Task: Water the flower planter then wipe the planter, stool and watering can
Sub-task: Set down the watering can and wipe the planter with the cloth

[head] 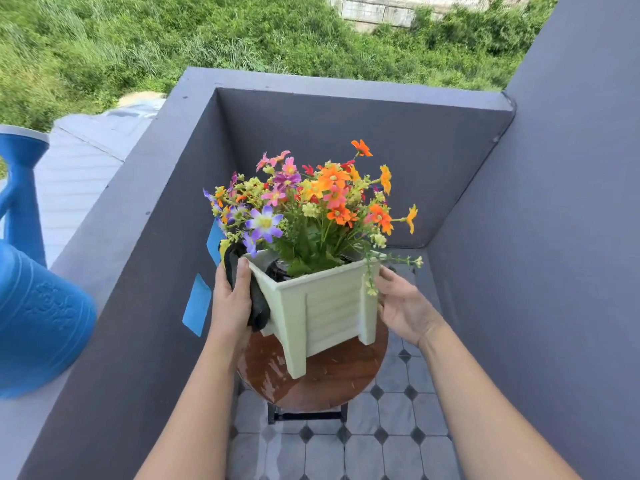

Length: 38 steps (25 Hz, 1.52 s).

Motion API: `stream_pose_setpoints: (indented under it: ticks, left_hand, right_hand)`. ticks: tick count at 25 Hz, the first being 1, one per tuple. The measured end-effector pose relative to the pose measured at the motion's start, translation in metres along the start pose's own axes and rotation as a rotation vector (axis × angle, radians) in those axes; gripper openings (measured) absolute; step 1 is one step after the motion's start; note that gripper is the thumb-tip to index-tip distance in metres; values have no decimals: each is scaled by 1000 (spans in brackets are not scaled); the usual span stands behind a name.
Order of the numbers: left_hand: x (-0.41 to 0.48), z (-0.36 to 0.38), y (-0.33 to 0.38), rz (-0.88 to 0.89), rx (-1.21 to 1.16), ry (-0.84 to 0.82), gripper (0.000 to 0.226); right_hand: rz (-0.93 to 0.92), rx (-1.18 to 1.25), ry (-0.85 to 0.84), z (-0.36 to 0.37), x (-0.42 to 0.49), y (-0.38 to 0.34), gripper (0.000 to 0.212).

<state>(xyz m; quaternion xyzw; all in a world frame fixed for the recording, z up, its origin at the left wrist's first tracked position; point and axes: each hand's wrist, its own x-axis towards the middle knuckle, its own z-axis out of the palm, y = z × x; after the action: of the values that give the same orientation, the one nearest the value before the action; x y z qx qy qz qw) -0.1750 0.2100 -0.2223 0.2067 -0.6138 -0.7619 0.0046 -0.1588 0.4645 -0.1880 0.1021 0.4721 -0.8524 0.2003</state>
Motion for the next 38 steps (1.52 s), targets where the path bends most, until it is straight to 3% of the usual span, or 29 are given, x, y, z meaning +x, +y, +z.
stream_pose_setpoints:
  ticks: [2,5,9,11,14,19,21,23,25,28,34,36,38]
  left_hand:
    - [-4,4,-1,18,-7,20,66]
    - [-10,11,4,36,2,41,69]
    - [-21,18,11,70,40,92,54]
    - [-30,23,14,103,76,123,47]
    - [-43,28,14,136,165,154,54]
    - [-68,43,18,237,276,165,49]
    - [-80,50,20,244,357,186,49]
    - [-90,55,18,267,413,235,49]
    - [-96,58,10,340,448,281,50]
    - [-98,65,-9,534,507,293,52]
    - [-117,74,-48,976,799,-19,45]
    - [-103,66,-43,901,768,110,52]
    - [-84,61,-22,582,575,333,49]
  right_hand:
    - [-120,-121,113,10,-1,13,73]
    - [-231,-352,371,30,-10,19,47]
    - [-178,-677,605,51,-19,29,48]
    - [-68,-746,660,62,-21,32,58]
    - [-40,-492,628,72,-24,32,75]
    - [66,-321,616,72,-25,19,128]
    - [83,-210,538,52,-23,30,107]
    - [29,-170,482,43,-23,29,63]
    - [17,-115,481,61,-26,9,56]
    - [29,-87,493,78,-24,-7,30]
    - [137,-165,534,76,-23,-11,32]
    - [159,-164,525,69,-23,-10,33]
    - [172,-168,514,66,-24,-8,29]
